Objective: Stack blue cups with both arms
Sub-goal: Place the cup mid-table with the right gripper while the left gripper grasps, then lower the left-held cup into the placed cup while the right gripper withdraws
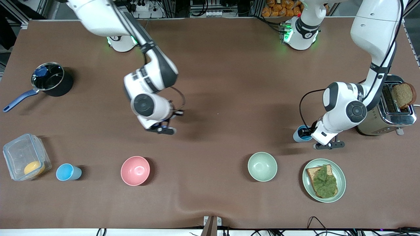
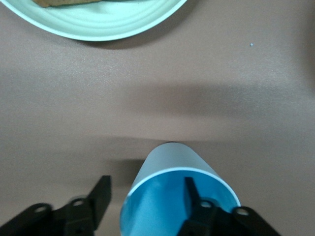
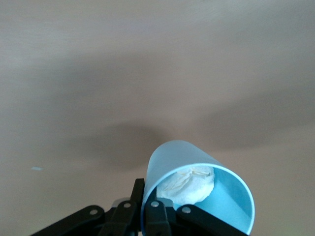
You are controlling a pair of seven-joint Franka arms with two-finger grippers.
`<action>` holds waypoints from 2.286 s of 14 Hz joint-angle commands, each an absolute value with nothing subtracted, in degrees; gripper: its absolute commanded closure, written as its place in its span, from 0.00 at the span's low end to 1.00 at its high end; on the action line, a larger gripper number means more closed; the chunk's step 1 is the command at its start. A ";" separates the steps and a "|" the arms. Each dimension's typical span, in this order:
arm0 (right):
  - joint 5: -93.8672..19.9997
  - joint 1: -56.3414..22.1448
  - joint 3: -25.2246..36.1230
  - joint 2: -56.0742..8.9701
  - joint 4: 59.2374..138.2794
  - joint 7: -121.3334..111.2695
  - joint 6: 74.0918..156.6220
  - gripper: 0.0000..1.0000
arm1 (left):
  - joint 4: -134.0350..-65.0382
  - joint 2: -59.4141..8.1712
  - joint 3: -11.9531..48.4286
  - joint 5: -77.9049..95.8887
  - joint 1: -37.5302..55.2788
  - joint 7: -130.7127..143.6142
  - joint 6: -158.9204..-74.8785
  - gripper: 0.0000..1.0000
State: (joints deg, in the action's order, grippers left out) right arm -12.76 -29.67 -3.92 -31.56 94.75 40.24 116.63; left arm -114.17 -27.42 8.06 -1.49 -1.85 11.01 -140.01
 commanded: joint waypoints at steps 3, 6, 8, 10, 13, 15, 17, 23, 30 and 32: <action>-14.68 -36.82 -3.16 -38.40 89.30 52.10 125.76 1.00 | -114.17 -27.60 8.09 -2.55 -1.93 11.78 -140.80 1.00; -14.94 -38.93 -3.25 -40.08 89.30 52.56 132.52 1.00 | -114.17 -27.60 8.09 -2.55 -1.93 11.78 -140.80 1.00; -14.77 -39.46 -3.16 -40.69 89.30 52.47 133.33 1.00 | -114.17 -27.60 8.09 -2.55 -2.02 11.78 -140.80 1.00; -14.85 -39.64 -3.25 -41.04 89.30 52.47 133.24 0.50 | -114.08 -27.51 8.09 -2.55 -2.11 11.78 -140.80 1.00; -14.68 -39.29 -3.16 -39.82 87.90 51.95 131.94 0.00 | -114.00 -26.20 8.09 -2.55 -2.46 11.69 -140.19 1.00; -14.50 -38.06 -2.81 -38.16 86.23 51.59 126.25 0.00 | -113.99 -24.53 8.17 -2.29 -2.98 11.51 -139.84 1.00; -14.15 -35.17 -2.72 -36.13 83.07 51.24 118.25 0.00 | -113.64 -21.90 8.26 -1.68 -3.43 11.51 -137.91 1.00; -13.02 -20.24 -2.55 -28.14 80.77 25.26 98.71 0.00 | -108.75 -19.07 18.96 2.81 -2.38 24.57 -133.09 1.00; -0.09 -6.69 -2.64 -15.31 90.07 -0.32 95.45 0.00 | -99.50 -23.02 20.83 1.59 15.36 44.72 -125.42 1.00; -0.17 -2.66 -2.81 -10.48 94.72 -5.43 96.32 0.00 | -96.35 -26.17 20.83 0.62 19.05 49.37 -125.42 1.00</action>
State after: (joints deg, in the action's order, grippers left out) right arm -0.93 -6.62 -1.42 -18.08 86.49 -0.71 94.42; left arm -101.14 -22.15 21.53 1.68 16.08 45.50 -126.80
